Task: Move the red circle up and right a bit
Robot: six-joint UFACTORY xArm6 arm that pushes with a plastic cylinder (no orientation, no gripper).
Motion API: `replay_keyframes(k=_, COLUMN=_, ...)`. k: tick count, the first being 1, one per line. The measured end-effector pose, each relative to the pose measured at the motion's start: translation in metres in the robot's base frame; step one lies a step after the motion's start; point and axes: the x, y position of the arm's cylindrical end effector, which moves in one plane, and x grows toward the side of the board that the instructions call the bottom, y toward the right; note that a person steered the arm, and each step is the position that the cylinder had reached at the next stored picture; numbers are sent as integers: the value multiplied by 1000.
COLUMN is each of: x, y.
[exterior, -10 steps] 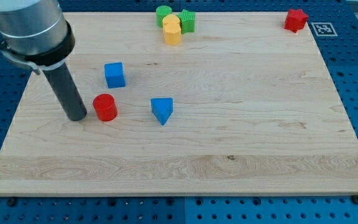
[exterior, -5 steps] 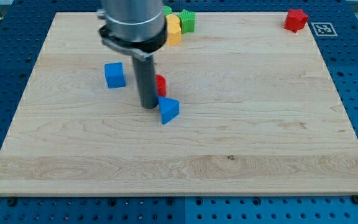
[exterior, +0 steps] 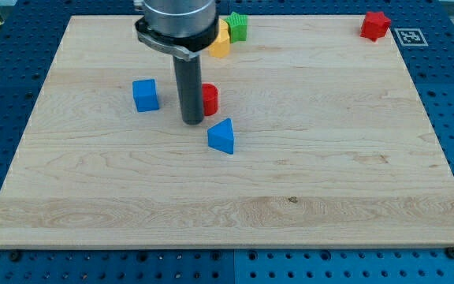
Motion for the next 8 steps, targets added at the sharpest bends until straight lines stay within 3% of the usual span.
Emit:
replay_keyframes(k=5, x=-23, y=-15)
replay_keyframes(k=8, x=-27, y=66)
